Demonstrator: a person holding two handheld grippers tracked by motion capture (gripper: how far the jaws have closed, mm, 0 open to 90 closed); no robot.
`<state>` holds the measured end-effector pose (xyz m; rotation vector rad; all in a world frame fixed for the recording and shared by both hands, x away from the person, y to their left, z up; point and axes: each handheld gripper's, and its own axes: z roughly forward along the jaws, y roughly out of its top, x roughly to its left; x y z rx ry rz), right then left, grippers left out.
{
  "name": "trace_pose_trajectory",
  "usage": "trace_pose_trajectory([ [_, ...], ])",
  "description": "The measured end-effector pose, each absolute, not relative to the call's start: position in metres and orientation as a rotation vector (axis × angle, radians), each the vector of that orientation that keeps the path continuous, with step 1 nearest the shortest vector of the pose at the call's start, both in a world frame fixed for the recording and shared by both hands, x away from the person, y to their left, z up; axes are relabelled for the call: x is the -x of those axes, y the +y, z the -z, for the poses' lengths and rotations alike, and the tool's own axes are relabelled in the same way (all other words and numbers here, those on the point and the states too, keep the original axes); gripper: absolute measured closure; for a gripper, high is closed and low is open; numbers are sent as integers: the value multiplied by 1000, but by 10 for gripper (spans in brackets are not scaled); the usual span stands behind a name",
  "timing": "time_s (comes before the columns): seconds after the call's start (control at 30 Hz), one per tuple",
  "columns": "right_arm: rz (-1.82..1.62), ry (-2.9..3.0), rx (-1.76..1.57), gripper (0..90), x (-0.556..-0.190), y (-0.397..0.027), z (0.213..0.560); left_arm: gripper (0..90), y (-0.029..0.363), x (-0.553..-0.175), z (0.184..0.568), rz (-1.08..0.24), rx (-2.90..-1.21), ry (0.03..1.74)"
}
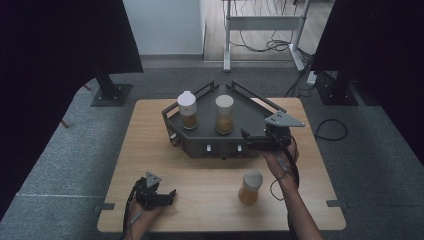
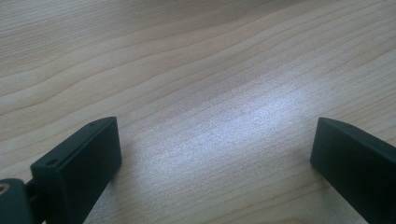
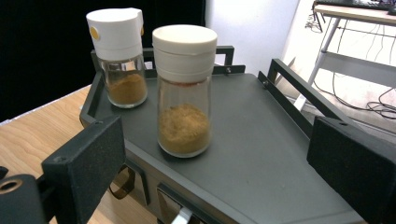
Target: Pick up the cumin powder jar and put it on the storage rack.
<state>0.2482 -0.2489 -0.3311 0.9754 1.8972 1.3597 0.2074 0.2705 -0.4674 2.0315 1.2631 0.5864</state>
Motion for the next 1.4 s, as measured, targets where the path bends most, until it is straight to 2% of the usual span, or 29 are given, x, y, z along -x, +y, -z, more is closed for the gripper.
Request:
trace_pose_trajectory([
  [1.4,-1250,1838,-1039,55,-207,-282,356,14,270,-207,468,-586,-2030,1265],
])
